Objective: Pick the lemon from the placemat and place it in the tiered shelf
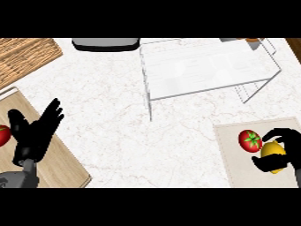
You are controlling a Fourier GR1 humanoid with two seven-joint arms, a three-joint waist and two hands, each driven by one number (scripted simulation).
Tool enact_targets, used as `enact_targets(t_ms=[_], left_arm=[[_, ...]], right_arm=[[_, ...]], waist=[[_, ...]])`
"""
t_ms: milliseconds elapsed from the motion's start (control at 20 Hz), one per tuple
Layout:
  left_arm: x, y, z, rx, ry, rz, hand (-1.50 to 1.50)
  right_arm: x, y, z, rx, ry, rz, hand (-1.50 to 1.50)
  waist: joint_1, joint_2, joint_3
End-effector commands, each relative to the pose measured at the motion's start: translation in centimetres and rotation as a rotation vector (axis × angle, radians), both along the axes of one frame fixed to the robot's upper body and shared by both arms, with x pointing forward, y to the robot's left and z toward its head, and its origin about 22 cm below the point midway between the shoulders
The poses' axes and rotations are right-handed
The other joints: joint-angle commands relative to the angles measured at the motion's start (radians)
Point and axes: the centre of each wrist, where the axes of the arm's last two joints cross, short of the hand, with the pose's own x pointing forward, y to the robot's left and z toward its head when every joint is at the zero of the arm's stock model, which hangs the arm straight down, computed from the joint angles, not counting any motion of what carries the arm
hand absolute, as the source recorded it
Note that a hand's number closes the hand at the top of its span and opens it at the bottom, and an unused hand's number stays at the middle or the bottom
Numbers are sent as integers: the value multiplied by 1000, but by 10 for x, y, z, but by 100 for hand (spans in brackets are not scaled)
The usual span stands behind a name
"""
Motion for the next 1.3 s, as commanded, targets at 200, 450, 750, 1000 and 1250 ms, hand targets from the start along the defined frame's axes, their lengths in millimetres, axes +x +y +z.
enact_targets(t_ms=[200,450,750,1000,1250], left_arm=[[-9,-9,-24,-47,88,-7,0],[6,-22,-2,-43,65,-78,0],[2,-12,-11,-49,93,-12,0],[-8,-4,-18,-57,106,12,0],[-25,-6,-21,-44,105,14,0]], right_arm=[[10,51,-7,72,-93,201,150],[-6,172,17,244,-93,784,150],[-32,244,80,324,-341,884,150],[-60,227,147,288,-556,843,150],[-79,204,211,251,-696,721,150]], waist=[[5,19,-1],[74,24,-1],[0,12,-2],[-18,8,-3],[-9,7,-3]])
